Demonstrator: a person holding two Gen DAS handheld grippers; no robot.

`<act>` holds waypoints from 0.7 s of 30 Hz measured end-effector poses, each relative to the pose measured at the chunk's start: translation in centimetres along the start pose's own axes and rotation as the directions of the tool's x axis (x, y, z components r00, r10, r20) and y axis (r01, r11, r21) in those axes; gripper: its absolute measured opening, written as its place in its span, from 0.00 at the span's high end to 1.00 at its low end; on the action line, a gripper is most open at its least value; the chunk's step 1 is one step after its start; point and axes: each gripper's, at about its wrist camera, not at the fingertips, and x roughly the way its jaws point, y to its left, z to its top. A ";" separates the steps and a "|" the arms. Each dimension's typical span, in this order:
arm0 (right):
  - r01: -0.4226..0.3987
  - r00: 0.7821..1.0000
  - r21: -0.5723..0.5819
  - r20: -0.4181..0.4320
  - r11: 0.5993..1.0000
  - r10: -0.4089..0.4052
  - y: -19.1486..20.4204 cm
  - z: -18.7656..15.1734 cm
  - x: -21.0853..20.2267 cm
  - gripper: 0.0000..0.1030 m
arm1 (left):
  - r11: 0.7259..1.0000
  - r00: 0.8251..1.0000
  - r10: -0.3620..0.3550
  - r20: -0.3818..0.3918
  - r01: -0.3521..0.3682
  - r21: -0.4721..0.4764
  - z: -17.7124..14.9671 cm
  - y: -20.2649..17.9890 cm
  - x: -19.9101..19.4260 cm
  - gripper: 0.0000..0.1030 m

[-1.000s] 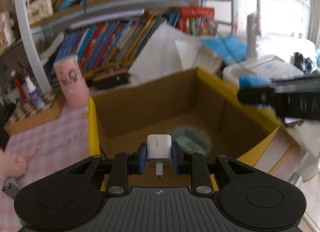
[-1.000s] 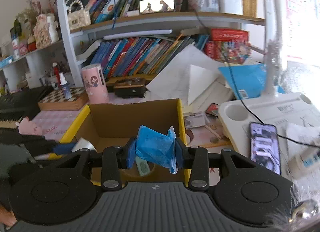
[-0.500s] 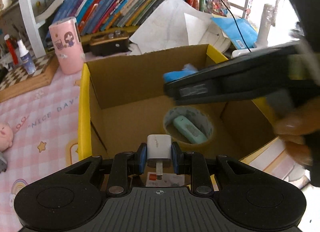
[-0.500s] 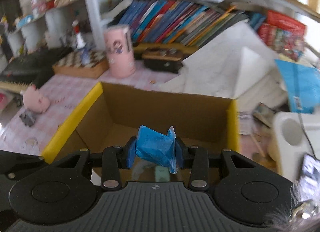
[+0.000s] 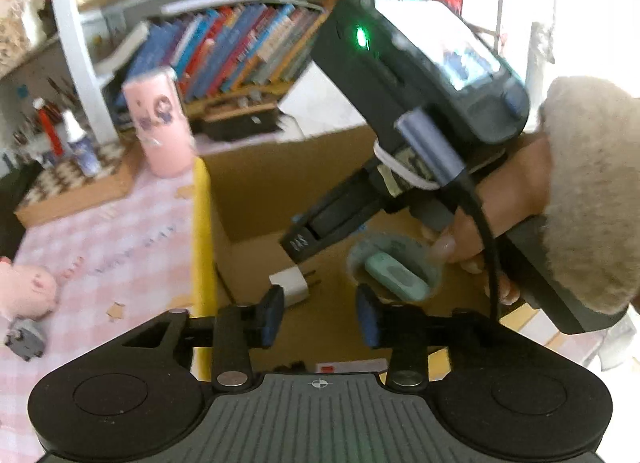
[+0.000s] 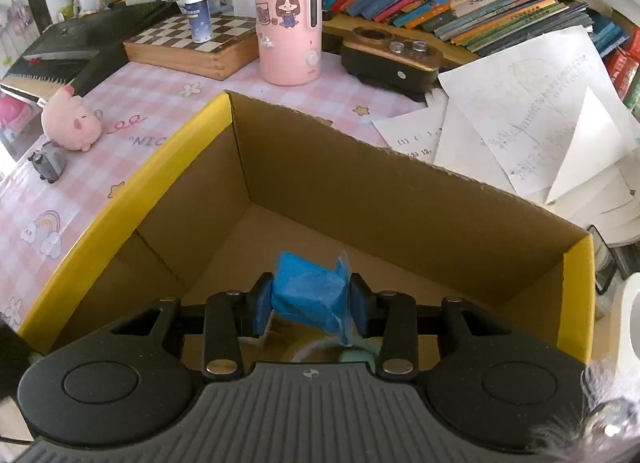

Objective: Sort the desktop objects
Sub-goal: 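Open the left tool to drop the plug into the box while the right tool releases the blue pouch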

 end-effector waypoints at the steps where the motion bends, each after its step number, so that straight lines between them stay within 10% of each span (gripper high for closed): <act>1: 0.001 1.000 0.003 -0.006 1.000 -0.001 -0.1 0.1 0.2 0.64 | 1.000 1.000 0.006 0.012 -0.006 -0.009 -0.1 0.2 -0.4 0.53; 6: -0.002 0.999 0.037 0.054 0.999 0.000 -0.3 0.6 -0.4 0.39 | 0.999 0.997 0.027 0.069 -0.024 -0.044 -0.2 1.0 -2.1 0.36; 21: 0.085 0.937 0.156 0.323 0.984 -0.132 -0.1 -3.4 -9.0 0.35 | 0.985 0.978 0.120 0.173 -0.095 -0.146 -1.0 3.5 -6.0 0.22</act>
